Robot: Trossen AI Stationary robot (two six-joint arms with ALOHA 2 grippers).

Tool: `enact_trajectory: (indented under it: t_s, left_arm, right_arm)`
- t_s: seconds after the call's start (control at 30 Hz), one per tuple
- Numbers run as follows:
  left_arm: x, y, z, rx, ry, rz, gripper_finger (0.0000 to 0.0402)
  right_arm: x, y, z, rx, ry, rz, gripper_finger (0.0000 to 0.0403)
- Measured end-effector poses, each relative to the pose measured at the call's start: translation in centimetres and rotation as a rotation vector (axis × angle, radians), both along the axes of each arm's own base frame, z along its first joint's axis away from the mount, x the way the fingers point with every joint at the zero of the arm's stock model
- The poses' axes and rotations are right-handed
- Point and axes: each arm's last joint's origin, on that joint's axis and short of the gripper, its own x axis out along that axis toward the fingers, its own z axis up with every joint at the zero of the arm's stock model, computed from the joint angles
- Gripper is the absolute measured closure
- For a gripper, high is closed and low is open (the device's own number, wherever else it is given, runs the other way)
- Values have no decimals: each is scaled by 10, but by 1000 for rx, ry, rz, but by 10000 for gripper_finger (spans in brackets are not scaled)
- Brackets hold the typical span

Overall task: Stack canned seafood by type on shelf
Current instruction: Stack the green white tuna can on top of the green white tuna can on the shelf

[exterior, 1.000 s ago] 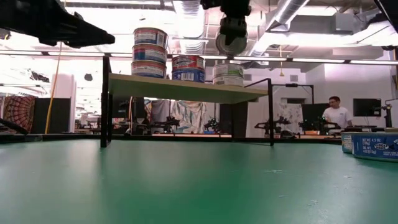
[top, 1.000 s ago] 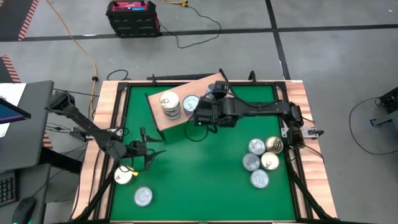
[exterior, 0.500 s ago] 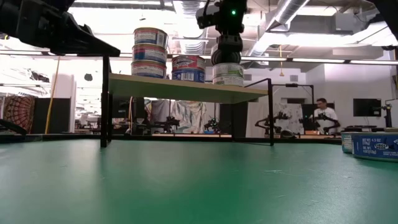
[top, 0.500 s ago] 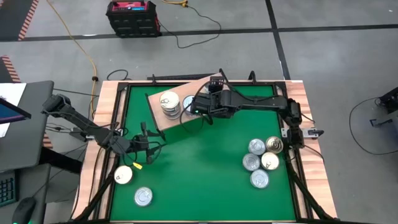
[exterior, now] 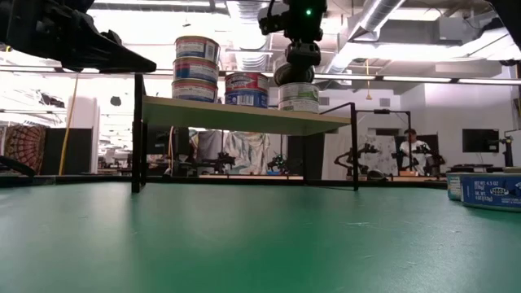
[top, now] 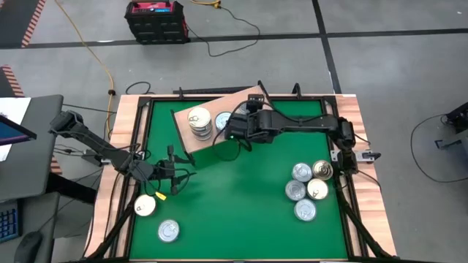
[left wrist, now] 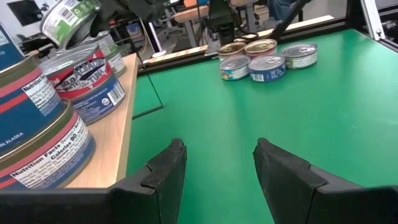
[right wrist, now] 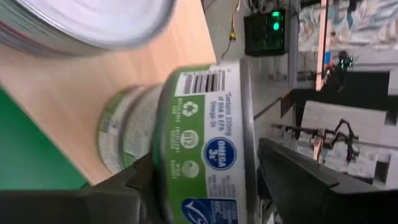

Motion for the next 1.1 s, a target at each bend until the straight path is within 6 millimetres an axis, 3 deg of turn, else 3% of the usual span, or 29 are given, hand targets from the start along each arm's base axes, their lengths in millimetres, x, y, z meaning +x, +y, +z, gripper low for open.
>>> enact_trajectory:
  t_s: [0.3,1.1]
  left_arm:
    - [0,0,0,-3,1,-16,221]
    - [0,-1,0,-15,4,-25,221]
  right_arm:
    - [-6,10,5,4,9,12,134]
    - [-17,5,12,86,-63,-54,133]
